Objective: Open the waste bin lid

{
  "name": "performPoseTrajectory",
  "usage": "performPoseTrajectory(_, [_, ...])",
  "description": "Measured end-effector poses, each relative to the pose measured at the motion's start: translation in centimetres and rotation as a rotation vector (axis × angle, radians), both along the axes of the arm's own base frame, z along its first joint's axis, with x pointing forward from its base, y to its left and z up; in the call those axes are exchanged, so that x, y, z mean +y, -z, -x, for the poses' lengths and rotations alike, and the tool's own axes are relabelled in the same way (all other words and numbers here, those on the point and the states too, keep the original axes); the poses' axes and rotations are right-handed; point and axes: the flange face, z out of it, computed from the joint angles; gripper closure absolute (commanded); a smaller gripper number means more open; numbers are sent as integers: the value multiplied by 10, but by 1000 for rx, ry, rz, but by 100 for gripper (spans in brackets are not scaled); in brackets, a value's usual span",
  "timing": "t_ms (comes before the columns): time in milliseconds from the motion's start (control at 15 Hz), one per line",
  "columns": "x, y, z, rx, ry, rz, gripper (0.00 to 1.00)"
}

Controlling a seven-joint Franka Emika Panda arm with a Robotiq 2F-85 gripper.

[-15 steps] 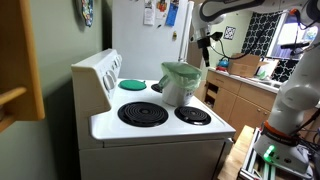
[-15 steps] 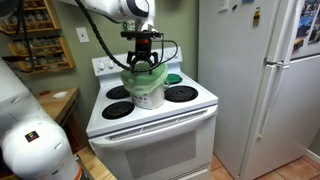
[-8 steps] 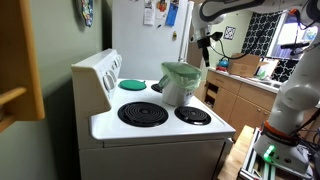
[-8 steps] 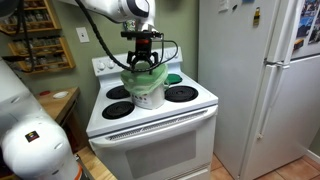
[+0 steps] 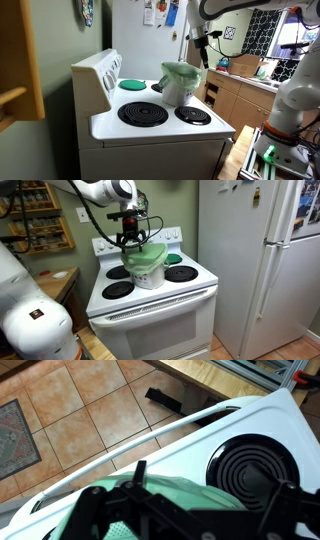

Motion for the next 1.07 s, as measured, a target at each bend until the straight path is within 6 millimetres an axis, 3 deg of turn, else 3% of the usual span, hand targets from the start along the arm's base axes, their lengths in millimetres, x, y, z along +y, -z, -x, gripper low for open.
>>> performPoseTrajectory(200, [29,0,25,-63,-2,94,0])
performPoseTrajectory(467, [50,8,48,-199,-48,202,0])
performPoseTrajectory(667, [58,19,55,-293,-75,244,0])
performPoseTrajectory(1067, [60,23,56,-303,-83,252,0])
